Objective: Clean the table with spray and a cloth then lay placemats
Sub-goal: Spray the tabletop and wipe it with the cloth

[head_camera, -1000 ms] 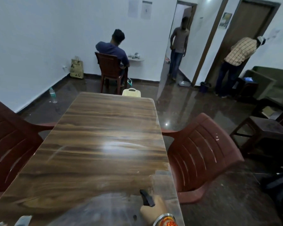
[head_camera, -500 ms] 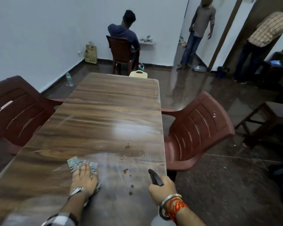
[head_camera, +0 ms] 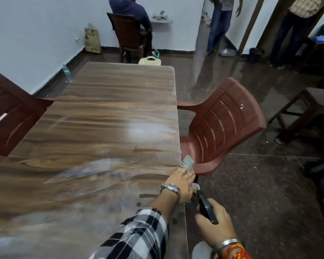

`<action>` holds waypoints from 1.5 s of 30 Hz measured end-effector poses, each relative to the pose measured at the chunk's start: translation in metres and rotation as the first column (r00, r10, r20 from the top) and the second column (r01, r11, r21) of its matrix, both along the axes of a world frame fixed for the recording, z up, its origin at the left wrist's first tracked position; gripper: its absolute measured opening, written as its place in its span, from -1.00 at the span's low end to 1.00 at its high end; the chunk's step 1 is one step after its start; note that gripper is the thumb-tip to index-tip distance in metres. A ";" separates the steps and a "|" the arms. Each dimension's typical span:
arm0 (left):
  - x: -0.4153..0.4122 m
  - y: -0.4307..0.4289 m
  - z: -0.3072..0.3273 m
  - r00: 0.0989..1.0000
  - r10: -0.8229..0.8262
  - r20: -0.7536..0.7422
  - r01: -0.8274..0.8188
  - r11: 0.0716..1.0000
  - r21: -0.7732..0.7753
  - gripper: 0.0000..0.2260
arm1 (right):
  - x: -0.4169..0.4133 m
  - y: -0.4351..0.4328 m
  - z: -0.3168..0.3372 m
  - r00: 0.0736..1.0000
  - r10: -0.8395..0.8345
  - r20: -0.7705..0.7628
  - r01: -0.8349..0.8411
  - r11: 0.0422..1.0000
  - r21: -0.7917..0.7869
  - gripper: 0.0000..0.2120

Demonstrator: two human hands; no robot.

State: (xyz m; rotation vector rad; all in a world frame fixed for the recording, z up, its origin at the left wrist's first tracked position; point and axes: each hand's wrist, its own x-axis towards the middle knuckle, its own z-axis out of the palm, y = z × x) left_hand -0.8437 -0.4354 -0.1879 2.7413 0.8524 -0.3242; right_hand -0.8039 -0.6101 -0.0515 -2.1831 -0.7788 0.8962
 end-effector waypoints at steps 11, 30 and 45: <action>-0.158 0.122 0.023 0.667 0.732 0.141 -0.738 0.675 -0.015 -0.48 | -0.025 0.020 -0.024 0.999 0.007 -0.043 -0.008 1.000 -0.022 -0.89; -0.251 0.071 0.021 0.723 0.678 0.136 -0.687 0.727 0.026 -0.44 | -0.095 0.057 -0.006 0.994 0.103 -0.033 -0.098 0.985 0.142 -0.85; -0.291 0.001 0.019 0.653 0.744 0.142 -0.746 0.664 -0.054 -0.37 | -0.127 0.049 -0.017 0.964 0.265 -0.024 -0.264 0.964 0.042 -0.90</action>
